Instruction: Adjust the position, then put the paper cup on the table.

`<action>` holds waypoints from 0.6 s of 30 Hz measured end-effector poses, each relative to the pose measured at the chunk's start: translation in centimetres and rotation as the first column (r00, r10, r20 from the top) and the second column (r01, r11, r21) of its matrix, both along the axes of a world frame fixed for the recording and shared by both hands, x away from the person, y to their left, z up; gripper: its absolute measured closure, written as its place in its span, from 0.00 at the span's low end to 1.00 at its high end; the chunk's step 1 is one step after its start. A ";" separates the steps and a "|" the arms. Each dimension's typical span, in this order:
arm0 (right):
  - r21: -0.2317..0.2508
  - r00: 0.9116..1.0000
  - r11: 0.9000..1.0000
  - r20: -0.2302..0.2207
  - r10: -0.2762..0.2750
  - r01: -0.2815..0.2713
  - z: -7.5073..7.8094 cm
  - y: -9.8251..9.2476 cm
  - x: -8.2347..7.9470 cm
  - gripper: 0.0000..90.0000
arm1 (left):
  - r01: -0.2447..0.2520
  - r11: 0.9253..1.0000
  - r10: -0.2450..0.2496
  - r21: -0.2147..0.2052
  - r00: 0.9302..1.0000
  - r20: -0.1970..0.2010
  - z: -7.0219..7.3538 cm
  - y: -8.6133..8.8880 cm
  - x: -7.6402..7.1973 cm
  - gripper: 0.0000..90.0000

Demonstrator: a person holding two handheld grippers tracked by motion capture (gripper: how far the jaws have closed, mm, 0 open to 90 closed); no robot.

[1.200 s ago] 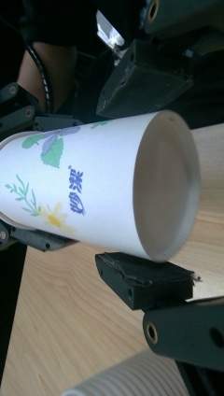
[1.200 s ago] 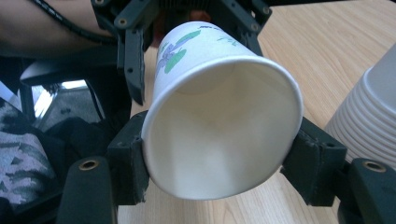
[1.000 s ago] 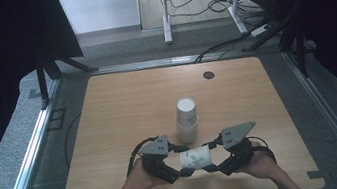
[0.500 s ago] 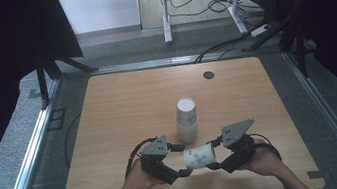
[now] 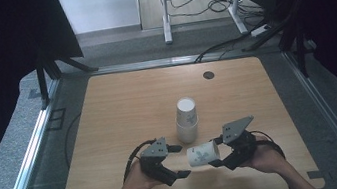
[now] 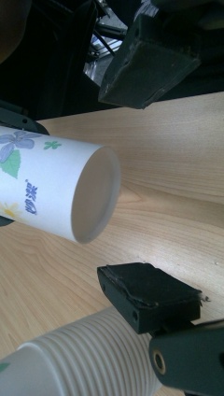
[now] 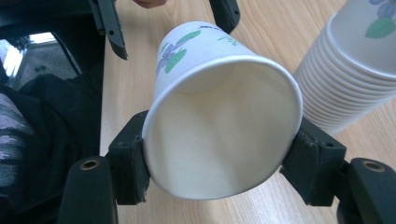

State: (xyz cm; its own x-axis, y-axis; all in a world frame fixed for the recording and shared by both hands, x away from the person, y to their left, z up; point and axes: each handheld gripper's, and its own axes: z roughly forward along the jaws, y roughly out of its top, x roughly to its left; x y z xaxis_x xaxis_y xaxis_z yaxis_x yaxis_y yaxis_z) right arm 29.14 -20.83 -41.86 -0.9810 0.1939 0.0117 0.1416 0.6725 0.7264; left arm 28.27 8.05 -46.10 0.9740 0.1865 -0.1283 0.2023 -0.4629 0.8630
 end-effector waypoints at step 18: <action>-0.088 0.999 0.995 -0.012 -0.051 0.050 0.6 -0.8 0.9 0.36 | -0.086 0.992 0.083 0.089 0.996 0.034 -0.9 -0.1 -1.1 0.08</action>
